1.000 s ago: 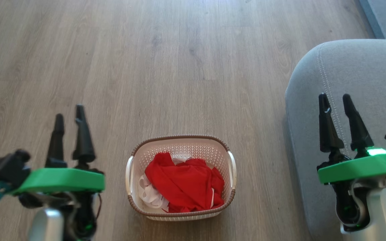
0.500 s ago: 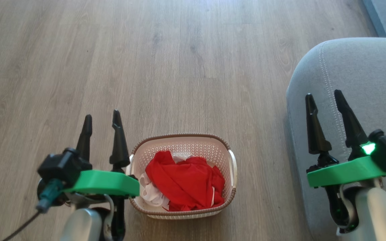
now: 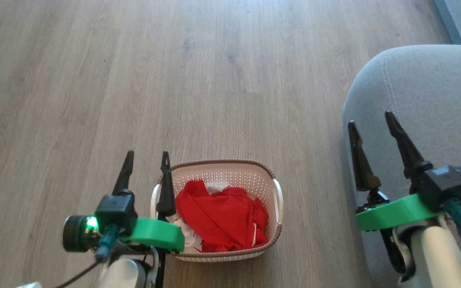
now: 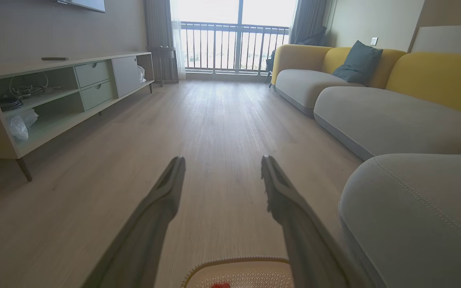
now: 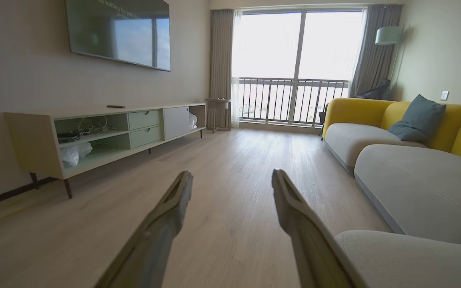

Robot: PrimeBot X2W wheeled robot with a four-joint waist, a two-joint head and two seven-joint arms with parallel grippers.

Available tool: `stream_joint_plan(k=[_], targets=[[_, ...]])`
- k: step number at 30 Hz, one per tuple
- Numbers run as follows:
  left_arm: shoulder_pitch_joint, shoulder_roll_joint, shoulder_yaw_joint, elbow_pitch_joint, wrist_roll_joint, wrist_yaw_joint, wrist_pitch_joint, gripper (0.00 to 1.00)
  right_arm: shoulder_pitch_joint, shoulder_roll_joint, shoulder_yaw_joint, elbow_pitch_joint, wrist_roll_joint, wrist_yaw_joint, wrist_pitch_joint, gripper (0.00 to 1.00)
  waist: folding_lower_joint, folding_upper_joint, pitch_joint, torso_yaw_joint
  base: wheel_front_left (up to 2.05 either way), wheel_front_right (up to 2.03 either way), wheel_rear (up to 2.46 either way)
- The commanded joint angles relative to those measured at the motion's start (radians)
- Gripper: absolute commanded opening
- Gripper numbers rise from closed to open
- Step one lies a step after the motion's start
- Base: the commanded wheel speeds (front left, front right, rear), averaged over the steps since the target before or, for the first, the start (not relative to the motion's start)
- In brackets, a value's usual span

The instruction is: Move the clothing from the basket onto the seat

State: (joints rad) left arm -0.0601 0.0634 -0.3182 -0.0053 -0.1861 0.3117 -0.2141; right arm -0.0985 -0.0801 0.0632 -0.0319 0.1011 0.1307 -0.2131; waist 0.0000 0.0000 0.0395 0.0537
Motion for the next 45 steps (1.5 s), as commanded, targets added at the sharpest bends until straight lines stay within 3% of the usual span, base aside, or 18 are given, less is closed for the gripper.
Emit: stream_joint_plan(k=[1,11,18,36,45], targets=[[-0.041,0.006,0.019,-0.022,0.033,0.011,-0.015,1.0,-0.051,-0.015,0.027,-0.027,-0.034,0.0,-0.016,1.0,0.0,0.0,0.001,-0.001,0.0,0.0,0.0],[-0.029,-0.009,0.038,0.071,0.083,0.005,-0.044,1.0,-0.042,-0.01,0.032,0.148,-0.067,0.0,-0.045,1.0,0.0,0.0,0.0,-0.001,0.0,0.0,0.0],[0.003,-0.013,0.048,0.131,0.083,-0.026,-0.048,1.0,-0.045,-0.007,0.027,0.24,-0.08,0.0,-0.049,1.0,0.0,0.0,-0.008,-0.01,0.0,0.0,0.0],[0.005,-0.013,0.03,0.153,0.064,-0.029,-0.048,1.0,-0.056,-0.003,0.023,0.263,-0.082,0.0,-0.049,1.0,0.0,0.0,0.001,-0.005,0.0,0.0,0.0],[-0.015,-0.013,0.016,0.166,0.055,-0.039,-0.048,1.0,-0.07,-0.009,-0.002,0.267,-0.09,0.0,-0.049,1.0,0.0,0.0,0.061,-0.009,0.0,0.0,0.0]])
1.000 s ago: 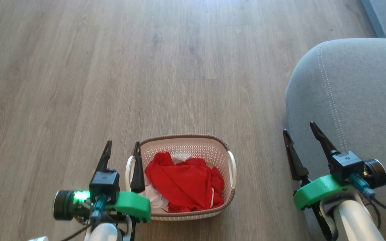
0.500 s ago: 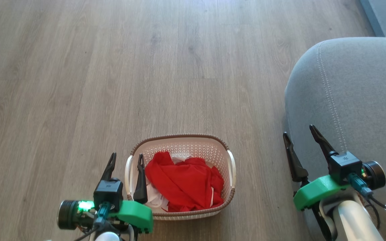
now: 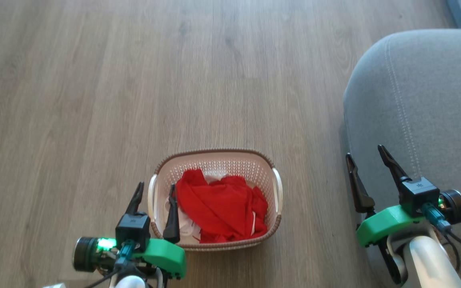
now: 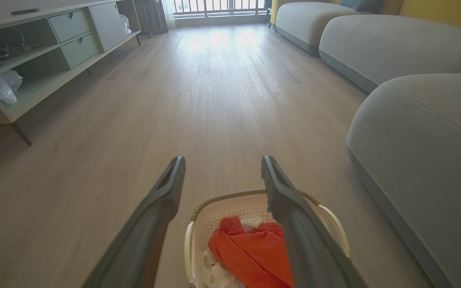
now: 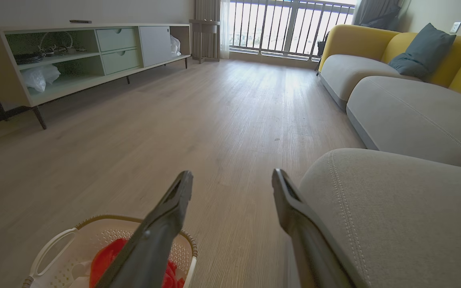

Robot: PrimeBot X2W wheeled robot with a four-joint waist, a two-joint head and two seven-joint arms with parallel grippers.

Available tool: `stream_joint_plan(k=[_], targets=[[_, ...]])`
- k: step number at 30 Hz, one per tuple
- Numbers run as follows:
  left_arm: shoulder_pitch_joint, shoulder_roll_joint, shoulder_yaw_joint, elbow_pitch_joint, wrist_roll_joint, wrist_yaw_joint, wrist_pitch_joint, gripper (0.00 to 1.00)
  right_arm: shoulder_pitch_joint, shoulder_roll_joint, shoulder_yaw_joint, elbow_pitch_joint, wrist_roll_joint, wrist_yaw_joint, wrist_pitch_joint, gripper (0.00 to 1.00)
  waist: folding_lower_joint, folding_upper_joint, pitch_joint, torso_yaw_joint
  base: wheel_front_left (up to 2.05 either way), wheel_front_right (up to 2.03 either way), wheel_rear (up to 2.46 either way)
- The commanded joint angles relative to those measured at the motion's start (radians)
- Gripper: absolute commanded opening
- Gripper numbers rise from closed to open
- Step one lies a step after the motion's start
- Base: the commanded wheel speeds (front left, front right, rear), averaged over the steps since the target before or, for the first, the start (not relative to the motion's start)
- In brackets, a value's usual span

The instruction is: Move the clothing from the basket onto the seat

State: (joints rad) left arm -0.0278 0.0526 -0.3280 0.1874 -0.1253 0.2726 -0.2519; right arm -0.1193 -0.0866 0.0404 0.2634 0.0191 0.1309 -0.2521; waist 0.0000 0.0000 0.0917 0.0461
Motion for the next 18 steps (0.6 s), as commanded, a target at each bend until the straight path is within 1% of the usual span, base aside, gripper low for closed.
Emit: stream_joint_plan(k=[1,5,11,14,18], targets=[[-0.051,-0.002,0.02,-0.021,-0.007,-0.004,-0.01,1.0,-0.05,-0.005,0.015,-0.023,-0.013,0.0,-0.01,1.0,0.0,0.0,0.021,-0.003,0.0,0.0,0.0],[-0.08,-0.002,-0.003,0.025,-0.003,-0.016,-0.01,1.0,-0.065,-0.013,-0.013,0.006,-0.033,0.0,-0.01,1.0,0.0,0.0,0.09,-0.017,0.0,0.0,0.0],[-0.171,-0.002,-0.048,0.149,0.006,-0.037,-0.01,1.0,-0.11,-0.025,-0.043,0.027,-0.045,0.0,-0.01,1.0,0.0,0.0,0.251,-0.054,0.0,0.0,0.0],[-0.243,-0.002,-0.069,0.221,0.023,-0.049,-0.01,1.0,-0.132,-0.033,-0.042,0.02,-0.048,0.0,-0.01,1.0,0.0,0.0,0.343,-0.072,0.0,0.0,0.0],[-0.348,-0.002,-0.083,0.299,0.046,-0.051,-0.01,1.0,-0.16,-0.037,-0.049,-0.021,-0.053,0.0,-0.01,1.0,0.0,0.0,0.46,-0.098,0.0,0.0,0.0]])
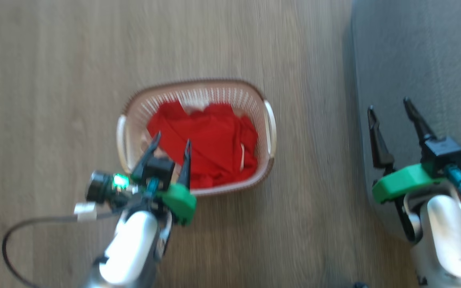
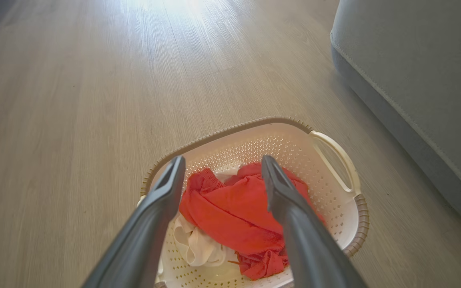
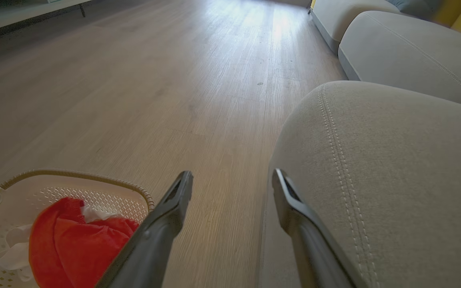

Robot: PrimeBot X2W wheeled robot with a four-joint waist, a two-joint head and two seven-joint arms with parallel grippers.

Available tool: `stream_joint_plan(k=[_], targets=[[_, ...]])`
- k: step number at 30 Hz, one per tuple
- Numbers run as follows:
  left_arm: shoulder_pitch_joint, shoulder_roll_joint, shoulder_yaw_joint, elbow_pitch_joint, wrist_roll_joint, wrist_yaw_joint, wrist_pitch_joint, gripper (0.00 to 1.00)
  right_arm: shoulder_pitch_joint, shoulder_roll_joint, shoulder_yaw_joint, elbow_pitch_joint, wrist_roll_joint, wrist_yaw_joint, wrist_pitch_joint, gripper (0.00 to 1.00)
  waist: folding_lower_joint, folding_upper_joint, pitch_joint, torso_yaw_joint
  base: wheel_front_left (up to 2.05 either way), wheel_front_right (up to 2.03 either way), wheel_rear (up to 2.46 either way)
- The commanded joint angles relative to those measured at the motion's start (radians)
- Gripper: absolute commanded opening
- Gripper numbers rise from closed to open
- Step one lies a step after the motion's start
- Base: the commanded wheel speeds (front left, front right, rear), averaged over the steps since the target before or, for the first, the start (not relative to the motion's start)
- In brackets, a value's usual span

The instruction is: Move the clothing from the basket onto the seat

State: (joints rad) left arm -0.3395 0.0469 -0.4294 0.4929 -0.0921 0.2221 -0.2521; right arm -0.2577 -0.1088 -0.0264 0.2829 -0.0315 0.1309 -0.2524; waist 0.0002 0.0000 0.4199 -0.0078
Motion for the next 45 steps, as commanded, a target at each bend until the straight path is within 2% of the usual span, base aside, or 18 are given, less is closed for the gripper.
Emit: stream_joint_plan(k=[1,5,6,12,20,24,27,31,39,40,42,43,45], targets=[[-0.063,0.003,0.015,0.013,0.022,-0.002,-0.01,1.0,-0.027,-0.015,0.017,-0.05,-0.001,0.0,-0.009,1.0,-0.0002,0.0,0.157,-0.051,0.0,0.0,0.0],[-0.165,0.008,0.013,0.103,0.064,-0.004,-0.01,1.0,-0.048,-0.008,0.022,-0.084,0.003,0.0,-0.009,1.0,-0.0002,0.0,0.257,-0.084,0.0,0.0,0.0],[-0.219,0.015,0.017,0.171,0.07,-0.012,-0.01,1.0,-0.062,0.003,0.015,-0.107,0.01,0.0,-0.009,1.0,-0.0002,0.0,0.304,-0.103,0.0,0.0,0.0],[-0.362,0.05,-0.018,0.32,0.124,-0.025,-0.01,1.0,-0.08,0.021,0.04,-0.144,0.019,0.0,-0.009,1.0,-0.0002,0.0,0.404,-0.15,0.0,0.0,0.0],[-0.592,0.09,-0.074,0.574,0.176,-0.069,-0.01,1.0,-0.11,0.048,0.069,-0.173,0.04,0.0,-0.009,1.0,-0.0002,0.0,0.52,-0.215,0.0,0.0,0.0],[-0.691,0.098,-0.108,0.723,0.2,-0.122,0.047,1.0,-0.122,0.055,0.097,-0.18,0.052,0.0,-0.009,1.0,-0.0002,0.0,0.557,-0.244,0.0,0.0,0.0],[-0.743,0.116,-0.142,0.766,0.229,-0.143,0.117,1.0,-0.13,0.057,0.11,-0.186,0.06,0.0,-0.009,1.0,-0.0002,0.0,0.582,-0.259,0.0,0.0,0.0],[-0.782,0.149,-0.203,0.787,0.292,-0.118,0.205,1.0,-0.135,0.058,0.118,-0.19,0.075,0.0,-0.009,1.0,-0.0002,0.0,0.597,-0.268,0.0,0.0,0.0],[-0.8,0.148,-0.22,0.796,0.283,-0.154,0.325,1.0,-0.127,0.058,0.128,-0.201,0.085,0.0,-0.009,1.0,-0.0002,0.0,0.611,-0.271,0.0,0.0,0.0],[-0.802,0.147,-0.219,0.796,0.279,-0.157,0.333,0.97,-0.126,0.058,0.129,-0.202,0.085,0.0,-0.009,1.0,-0.0002,0.0,0.612,-0.27,0.0,0.0,0.0],[-0.804,0.143,-0.218,0.797,0.269,-0.174,0.345,0.07,-0.125,0.058,0.129,-0.204,0.086,0.0,-0.009,1.0,-0.0002,0.0,0.614,-0.269,0.0,0.0,0.0],[-0.804,0.14,-0.221,0.797,0.267,-0.186,0.353,0.0,-0.125,0.058,0.129,-0.205,0.085,0.0,-0.009,1.0,-0.0002,0.0,0.615,-0.268,0.0,0.0,0.0],[-0.806,0.134,-0.226,0.797,0.263,-0.201,0.361,0.0,-0.126,0.058,0.127,-0.205,0.083,0.0,-0.009,1.0,-0.0002,0.0,0.617,-0.263,0.0,0.0,0.0]])
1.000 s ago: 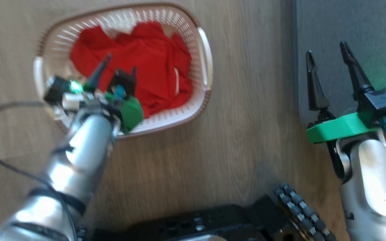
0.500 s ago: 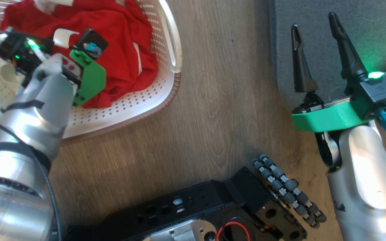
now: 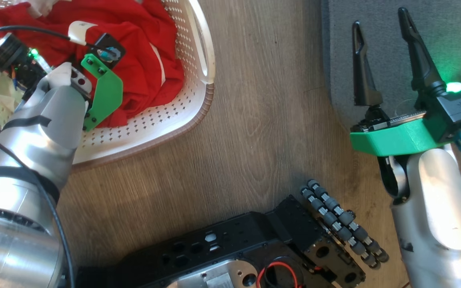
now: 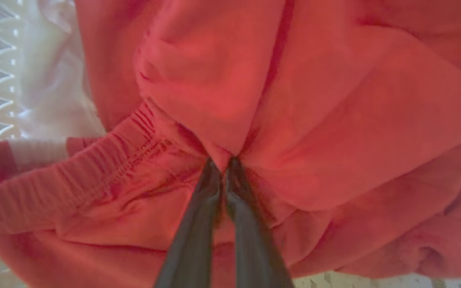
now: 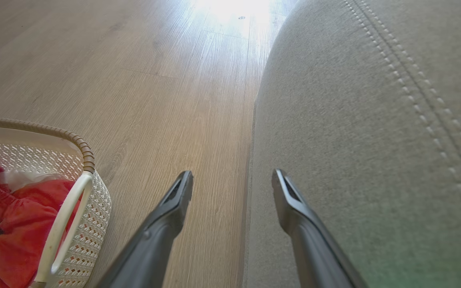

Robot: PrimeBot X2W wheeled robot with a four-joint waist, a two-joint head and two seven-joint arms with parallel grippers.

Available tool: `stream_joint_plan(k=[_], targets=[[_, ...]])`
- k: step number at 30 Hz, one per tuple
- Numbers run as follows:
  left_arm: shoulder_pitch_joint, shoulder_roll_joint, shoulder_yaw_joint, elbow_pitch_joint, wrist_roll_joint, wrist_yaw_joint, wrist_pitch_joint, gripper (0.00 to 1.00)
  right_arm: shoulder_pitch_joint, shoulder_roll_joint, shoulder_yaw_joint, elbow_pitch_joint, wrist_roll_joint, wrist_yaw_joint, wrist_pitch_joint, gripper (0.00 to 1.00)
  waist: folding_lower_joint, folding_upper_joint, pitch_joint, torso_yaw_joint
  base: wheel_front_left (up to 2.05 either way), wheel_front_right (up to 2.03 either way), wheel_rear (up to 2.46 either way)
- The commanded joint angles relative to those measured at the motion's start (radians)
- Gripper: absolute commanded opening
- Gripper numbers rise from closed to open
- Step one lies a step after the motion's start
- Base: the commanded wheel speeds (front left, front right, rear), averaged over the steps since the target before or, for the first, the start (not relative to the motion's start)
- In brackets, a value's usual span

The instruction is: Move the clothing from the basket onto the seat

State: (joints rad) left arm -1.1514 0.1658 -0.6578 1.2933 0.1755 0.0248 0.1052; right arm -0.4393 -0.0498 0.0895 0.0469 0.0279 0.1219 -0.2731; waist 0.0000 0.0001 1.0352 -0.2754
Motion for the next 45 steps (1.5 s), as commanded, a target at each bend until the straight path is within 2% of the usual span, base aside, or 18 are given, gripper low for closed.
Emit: stream_joint_plan(k=[1,8,14,22,31,35,45], targets=[[0.004,0.013,0.005,-0.003,-0.01,-0.003,0.002,0.0,0.054,-0.001,0.011,0.03,0.022,0.009,0.011,1.0,0.0,-0.0001,0.003,0.007,0.0,0.0,0.0],[0.01,0.0,0.007,-0.003,-0.031,0.017,-0.012,0.0,0.04,-0.001,0.007,0.037,0.014,0.009,0.011,1.0,0.0,-0.0001,-0.002,0.021,0.0,0.0,0.0],[0.026,-0.019,0.024,-0.003,-0.067,0.043,-0.073,0.0,0.023,-0.001,-0.007,0.059,-0.005,0.009,0.011,1.0,0.0,-0.0001,-0.044,0.041,0.0,0.0,0.0],[0.108,-0.057,0.069,-0.003,-0.143,0.08,-0.197,0.0,0.037,-0.001,-0.038,0.096,-0.043,0.009,0.011,1.0,0.0,-0.0001,-0.213,0.082,0.0,0.0,0.0],[0.205,-0.089,0.143,-0.013,-0.255,0.095,-0.339,0.0,0.078,-0.001,-0.053,0.156,-0.075,0.009,0.011,1.0,0.0,-0.0001,-0.425,0.118,0.0,0.0,0.0],[0.248,-0.095,0.18,-0.087,-0.298,0.124,-0.365,0.0,0.103,0.0,-0.044,0.175,-0.08,0.009,0.011,1.0,0.0,-0.0001,-0.517,0.135,0.0,0.0,0.0],[0.45,-0.077,0.28,-0.543,-0.337,0.162,-0.367,0.0,0.17,-0.001,-0.05,0.199,-0.083,0.009,0.011,1.0,0.0,-0.0001,-0.702,0.183,0.0,0.0,0.0]])
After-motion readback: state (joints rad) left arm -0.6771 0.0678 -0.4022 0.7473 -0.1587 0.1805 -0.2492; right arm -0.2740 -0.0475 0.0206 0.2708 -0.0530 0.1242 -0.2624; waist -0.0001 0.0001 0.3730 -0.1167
